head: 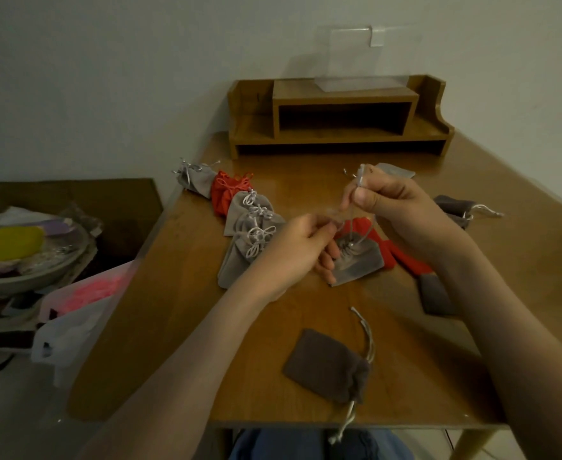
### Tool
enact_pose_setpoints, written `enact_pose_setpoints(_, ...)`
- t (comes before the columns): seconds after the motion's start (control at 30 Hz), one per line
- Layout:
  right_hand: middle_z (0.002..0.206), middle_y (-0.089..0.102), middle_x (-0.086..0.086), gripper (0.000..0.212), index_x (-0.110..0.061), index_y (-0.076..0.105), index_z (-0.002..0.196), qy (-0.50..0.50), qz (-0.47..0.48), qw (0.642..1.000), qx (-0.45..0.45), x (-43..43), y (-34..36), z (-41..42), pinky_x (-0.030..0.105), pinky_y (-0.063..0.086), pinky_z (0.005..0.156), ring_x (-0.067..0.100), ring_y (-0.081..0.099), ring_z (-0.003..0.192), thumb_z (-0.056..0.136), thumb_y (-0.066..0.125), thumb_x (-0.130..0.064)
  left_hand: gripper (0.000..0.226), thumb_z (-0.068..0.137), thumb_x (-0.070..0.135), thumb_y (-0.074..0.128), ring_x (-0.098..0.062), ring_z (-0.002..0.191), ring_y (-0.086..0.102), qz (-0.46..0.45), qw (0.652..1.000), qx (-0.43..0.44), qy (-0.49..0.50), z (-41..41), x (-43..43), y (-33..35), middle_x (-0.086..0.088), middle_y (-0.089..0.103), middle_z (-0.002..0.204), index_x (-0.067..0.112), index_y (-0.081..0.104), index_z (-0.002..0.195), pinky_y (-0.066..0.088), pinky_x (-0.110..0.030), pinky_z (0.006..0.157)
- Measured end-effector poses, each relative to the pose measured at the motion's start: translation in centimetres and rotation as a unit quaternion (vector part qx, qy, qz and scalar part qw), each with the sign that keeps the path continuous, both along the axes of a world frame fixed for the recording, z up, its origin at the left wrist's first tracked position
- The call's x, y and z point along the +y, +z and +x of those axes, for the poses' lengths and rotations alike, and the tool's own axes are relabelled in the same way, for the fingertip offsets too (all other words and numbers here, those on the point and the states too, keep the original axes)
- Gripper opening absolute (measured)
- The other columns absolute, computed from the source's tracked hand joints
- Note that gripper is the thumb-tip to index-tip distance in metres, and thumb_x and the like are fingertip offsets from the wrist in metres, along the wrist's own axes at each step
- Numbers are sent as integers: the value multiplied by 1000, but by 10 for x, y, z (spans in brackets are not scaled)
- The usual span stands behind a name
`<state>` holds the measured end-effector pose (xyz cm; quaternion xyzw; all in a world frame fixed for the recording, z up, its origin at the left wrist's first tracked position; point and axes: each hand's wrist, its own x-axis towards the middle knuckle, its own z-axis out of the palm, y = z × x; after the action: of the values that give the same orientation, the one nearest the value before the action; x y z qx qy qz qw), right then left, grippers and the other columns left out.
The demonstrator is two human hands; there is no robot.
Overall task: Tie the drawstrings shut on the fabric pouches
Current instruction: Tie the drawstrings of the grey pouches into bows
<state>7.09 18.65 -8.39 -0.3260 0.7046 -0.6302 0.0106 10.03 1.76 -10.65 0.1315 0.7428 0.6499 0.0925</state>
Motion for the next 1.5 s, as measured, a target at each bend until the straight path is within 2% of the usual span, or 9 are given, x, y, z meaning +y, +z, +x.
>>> enact_pose_setpoints(0.17, 57, 48, -8, 22, -15, 63, 80, 92, -66, 990, -79, 2, 2, 1, 18, 32, 50, 6, 39, 51, 86, 63, -36, 14, 100, 18, 47, -7, 43, 49, 48, 998, -20, 43, -1, -4, 2, 6, 58, 54, 12, 56, 92, 42, -20, 38)
enact_pose_setpoints(0.33, 76, 65, 4, 17, -11, 69, 91, 172, -96, 967, -162, 4, 0, -4, 18, 50, 65, 10, 60, 68, 83, 68, -26, 22, 102, 23, 43, -5, 39, 38, 93, 991, -91, 42, 2, -2, 4, 5, 47, 51, 8, 56, 91, 30, -17, 34)
enact_pose_setpoints(0.5, 79, 65, -2, 20, -1, 65, 94, 86, -8, 992, -87, -4, -4, 2, 21, 51, 70, 12, 62, 75, 90, 49, -13, 17, 101, 12, 42, -6, 45, 35, 103, 983, -146, -35, 3, -3, 7, 0, 42, 60, 11, 52, 87, 28, -17, 37)
enact_pose_setpoints(0.7, 95, 50, 22, 29, -27, 76, 93, 37, 65, 996, -38, -9, -10, -1, 31, 47, 79, 29, 51, 91, 80, 67, -51, 12, 89, -1, 45, -8, 52, 36, 105, 973, -153, -137, 10, -3, 9, -3, 39, 66, 11, 45, 86, 30, -19, 45)
enact_pose_setpoints(0.8, 86, 57, -2, 20, -22, 74, 92, 50, 41, 997, -35, -13, -5, 3, 22, 48, 73, 13, 56, 83, 85, 63, -36, 13, 93, 4, 54, -5, 54, 35, 55, 988, -84, -115, 11, 0, 7, 2, 40, 67, 17, 54, 95, 28, -19, 46)
enact_pose_setpoints(1.03, 81, 55, 15, 23, -13, 65, 100, 48, -17, 996, -76, -16, -3, 1, 24, 45, 50, 27, 47, 53, 84, 64, -29, 33, 102, 26, 41, -4, 44, 31, 55, 996, -46, -58, 7, 2, 1, 3, 36, 57, 4, 61, 89, 27, -17, 40)
enact_pose_setpoints(1.17, 97, 54, 14, 35, -10, 55, 119, -1, 18, 994, -106, -3, -4, -3, 29, 50, 72, 31, 53, 81, 89, 59, -27, 41, 102, 32, 36, -5, 44, 32, 92, 992, -74, -44, 5, 2, 2, 3, 39, 55, 2, 61, 91, 28, -17, 39)
enact_pose_setpoints(1.33, 79, 61, 5, 4, -9, 60, 91, -43, 107, 992, -52, -3, -5, 4, 20, 52, 71, 11, 61, 74, 89, 57, -11, 46, 102, 37, 33, -6, 43, 31, 147, 980, -132, -37, 0, -3, 2, 1, 39, 55, 0, 61, 96, 27, -17, 38)
enact_pose_setpoints(1.5, 75, 57, -4, 10, -18, 59, 83, -93, 74, 993, -4, -3, -9, -2, 19, 47, 67, 12, 55, 72, 91, 57, -12, 28, 103, 25, 37, -3, 39, 32, 175, 974, -142, -3, -7, -7, 1, 5, 45, 54, 1, 53, 104, 26, -14, 34)
